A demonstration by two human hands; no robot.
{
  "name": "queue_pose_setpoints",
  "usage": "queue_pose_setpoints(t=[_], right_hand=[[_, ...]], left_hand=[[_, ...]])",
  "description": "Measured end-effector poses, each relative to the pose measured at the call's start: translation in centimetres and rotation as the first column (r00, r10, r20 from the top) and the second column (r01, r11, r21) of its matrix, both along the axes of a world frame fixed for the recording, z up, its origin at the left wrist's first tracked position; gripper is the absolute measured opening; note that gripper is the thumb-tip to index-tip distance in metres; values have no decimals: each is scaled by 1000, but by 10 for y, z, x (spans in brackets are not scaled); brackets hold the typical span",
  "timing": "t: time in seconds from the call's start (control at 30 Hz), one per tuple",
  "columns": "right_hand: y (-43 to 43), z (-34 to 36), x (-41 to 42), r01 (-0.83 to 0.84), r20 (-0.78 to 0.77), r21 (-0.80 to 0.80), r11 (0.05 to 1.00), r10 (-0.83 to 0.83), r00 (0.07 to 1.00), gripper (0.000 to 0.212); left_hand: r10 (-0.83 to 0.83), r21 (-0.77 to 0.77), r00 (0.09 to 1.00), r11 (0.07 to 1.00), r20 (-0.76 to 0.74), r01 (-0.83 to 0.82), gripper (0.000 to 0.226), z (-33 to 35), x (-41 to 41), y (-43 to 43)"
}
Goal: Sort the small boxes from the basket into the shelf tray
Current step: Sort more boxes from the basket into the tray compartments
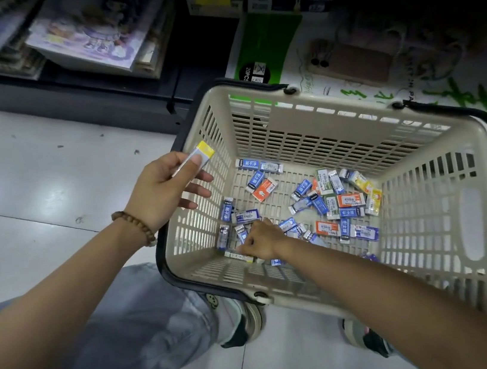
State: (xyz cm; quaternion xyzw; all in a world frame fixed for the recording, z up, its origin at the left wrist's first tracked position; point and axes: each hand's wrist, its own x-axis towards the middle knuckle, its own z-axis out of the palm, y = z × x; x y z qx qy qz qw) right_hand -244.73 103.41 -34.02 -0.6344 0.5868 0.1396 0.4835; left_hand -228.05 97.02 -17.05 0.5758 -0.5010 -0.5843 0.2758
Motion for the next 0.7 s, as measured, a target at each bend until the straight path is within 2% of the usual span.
queue_pose_setpoints(t=[0.1,0.3,0.37,0.47,0.5,0.57,0.63,0.67,0.7], right_hand=[[4,0,5,83,145,-10,997,-80,986,33],[-3,-4,20,32,56,55,998,-35,998,31],[-2,-3,20,74,88,75,994,-80,993,27],[0,3,16,154,178,142,978,-179,968,8],[0,8,15,176,228,185,967,-216,950,10],[-2,22,13,236,317,283,930,-323,892,8],[-9,43,6,345,368,275,898,-429,825,26],[-14,56,-1,441,415,286,851,-525,744,30],[-19,70,-10,547,462,347,762,-646,607,29]], left_hand=[[9,-2,1000,1000,-16,-9,19,-1,2,0],[23,-5,999,1000,-44,-23,18,-2,3,-1],[22,-9,999,1000,-42,-23,17,-1,3,-1],[12,-1,998,1000,-54,-12,16,-1,3,-2],[10,-2,998,1000,-61,-10,16,0,3,-2],[2,-18,998,1000,-68,-4,16,-1,3,-3],[-11,-61,998,998,-54,8,16,-3,4,-4],[-23,-89,999,996,-30,20,18,-3,4,-4],[-38,-117,999,992,-1,38,23,-4,4,-3]])
